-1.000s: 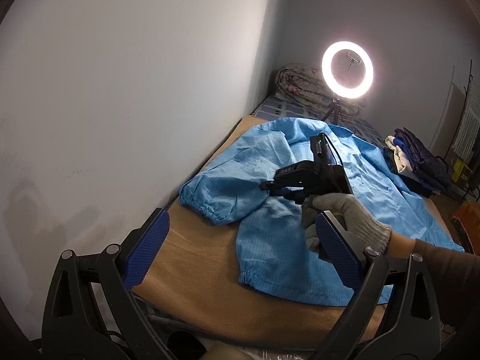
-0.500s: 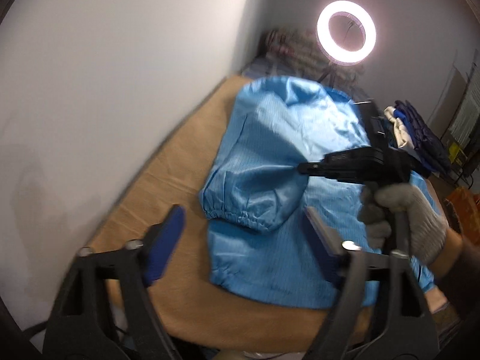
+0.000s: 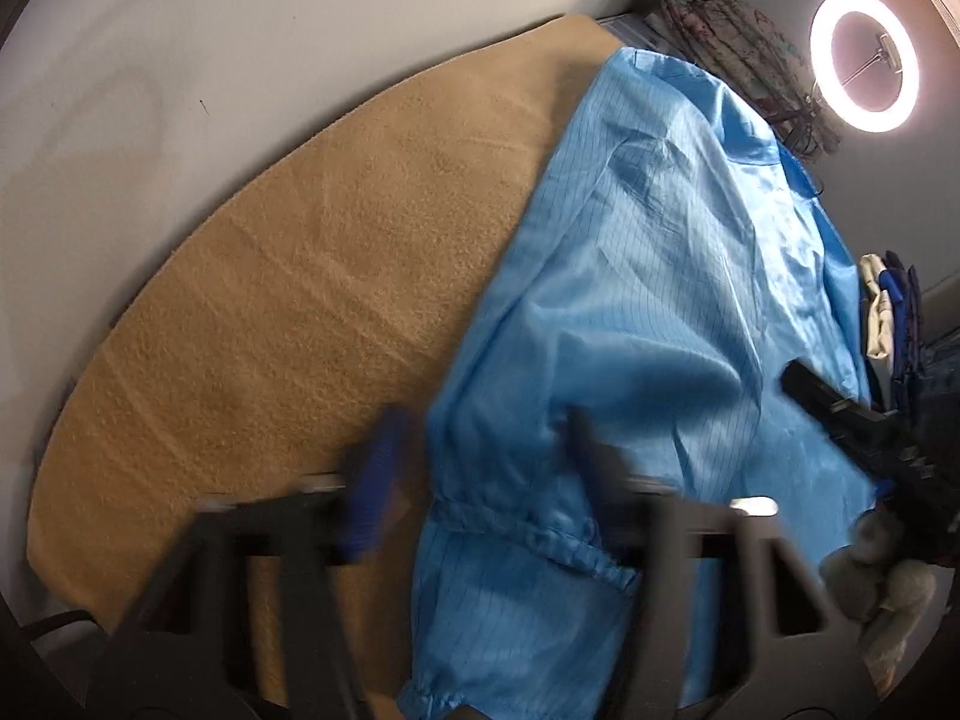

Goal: Fold large clothes

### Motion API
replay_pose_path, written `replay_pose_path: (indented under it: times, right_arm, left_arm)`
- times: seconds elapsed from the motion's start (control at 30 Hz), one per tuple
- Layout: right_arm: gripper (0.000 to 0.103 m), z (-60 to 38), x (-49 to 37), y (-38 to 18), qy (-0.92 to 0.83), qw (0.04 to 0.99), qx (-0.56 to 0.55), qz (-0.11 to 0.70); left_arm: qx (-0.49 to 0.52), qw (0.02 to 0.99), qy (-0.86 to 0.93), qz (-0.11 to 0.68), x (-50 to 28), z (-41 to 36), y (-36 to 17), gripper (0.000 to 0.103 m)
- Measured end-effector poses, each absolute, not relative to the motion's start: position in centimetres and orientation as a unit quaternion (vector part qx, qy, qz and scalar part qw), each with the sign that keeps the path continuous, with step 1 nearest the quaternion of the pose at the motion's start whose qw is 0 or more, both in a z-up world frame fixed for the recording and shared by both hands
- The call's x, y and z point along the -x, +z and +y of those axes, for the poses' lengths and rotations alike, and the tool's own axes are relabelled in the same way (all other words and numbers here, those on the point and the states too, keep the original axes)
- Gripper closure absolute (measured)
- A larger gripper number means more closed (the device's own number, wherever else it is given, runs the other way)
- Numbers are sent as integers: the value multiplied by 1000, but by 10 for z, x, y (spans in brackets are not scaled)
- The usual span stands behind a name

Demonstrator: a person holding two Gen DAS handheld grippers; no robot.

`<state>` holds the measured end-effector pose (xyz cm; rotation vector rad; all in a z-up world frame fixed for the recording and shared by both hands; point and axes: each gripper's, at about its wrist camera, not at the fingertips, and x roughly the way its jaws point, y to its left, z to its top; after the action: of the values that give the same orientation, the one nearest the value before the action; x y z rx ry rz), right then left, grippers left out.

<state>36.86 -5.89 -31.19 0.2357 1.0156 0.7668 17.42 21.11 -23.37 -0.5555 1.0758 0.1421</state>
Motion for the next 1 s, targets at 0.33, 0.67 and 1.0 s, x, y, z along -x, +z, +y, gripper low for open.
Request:
replay_pose_path:
  times: [0.33,0.67,1.0]
  right_arm:
    - [82,-51,-384,-300,343,812,-134,452]
    - [85,30,-410,-345,372,758,-149,514]
    - [43,11,-441,-260,365,796,-151,459]
  left_arm:
    - [213,873,68,433,-159,216,-156,99]
    - [150,903,47,400,-143,206,-111,100]
    - [104,912,-1,397,-129,179,-111,100]
